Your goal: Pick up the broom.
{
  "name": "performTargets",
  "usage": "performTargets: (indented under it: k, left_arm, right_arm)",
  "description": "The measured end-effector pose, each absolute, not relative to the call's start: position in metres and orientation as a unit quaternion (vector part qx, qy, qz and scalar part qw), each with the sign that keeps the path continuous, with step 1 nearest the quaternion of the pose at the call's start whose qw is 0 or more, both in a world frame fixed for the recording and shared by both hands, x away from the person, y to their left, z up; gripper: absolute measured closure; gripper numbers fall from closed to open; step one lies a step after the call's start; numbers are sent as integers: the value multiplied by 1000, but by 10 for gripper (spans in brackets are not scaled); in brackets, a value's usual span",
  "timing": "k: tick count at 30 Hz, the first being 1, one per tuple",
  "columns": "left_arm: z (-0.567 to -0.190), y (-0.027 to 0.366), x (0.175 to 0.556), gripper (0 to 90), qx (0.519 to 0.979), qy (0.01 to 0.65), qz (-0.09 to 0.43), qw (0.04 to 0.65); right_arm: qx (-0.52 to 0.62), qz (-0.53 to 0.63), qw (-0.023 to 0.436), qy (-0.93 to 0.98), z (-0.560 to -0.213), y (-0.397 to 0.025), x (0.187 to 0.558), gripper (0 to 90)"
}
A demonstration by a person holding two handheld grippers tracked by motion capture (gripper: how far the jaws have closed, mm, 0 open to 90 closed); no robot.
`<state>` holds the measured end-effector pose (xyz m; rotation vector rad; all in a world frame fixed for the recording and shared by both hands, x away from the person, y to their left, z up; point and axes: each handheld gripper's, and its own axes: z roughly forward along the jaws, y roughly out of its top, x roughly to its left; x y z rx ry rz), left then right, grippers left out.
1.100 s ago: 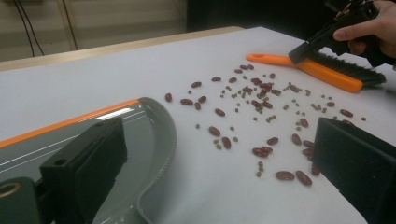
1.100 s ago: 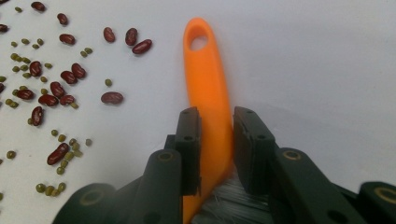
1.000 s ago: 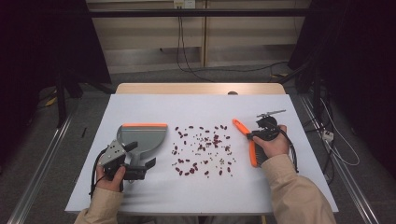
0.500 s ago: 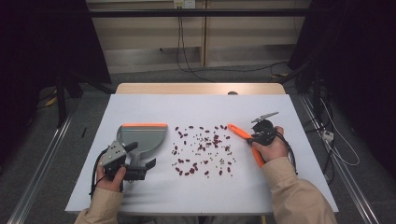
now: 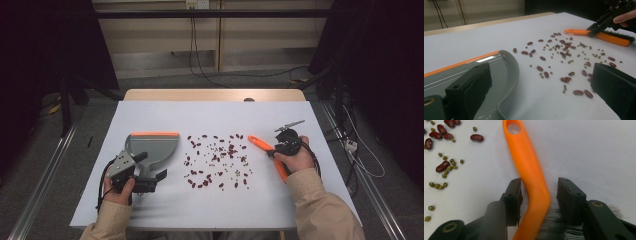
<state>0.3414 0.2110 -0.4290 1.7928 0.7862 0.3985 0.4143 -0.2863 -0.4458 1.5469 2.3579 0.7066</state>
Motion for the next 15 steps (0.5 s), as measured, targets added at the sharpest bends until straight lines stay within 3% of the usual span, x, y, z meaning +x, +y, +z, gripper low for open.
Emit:
performTargets:
  k: [5,6,15]
  left_arm:
    - [-429,210,341,32,756,329,166,541]
    - [-429,211,341,31,757,328,166,541]
    - [-428,211,341,31,754,329,170,542]
  right_arm:
    - [544,237,113,797,-446,-287,417,606]
    - [562,244,114,782,-447,-290,417,688]
    - [550,222,106,798,-444,-288,424,702]
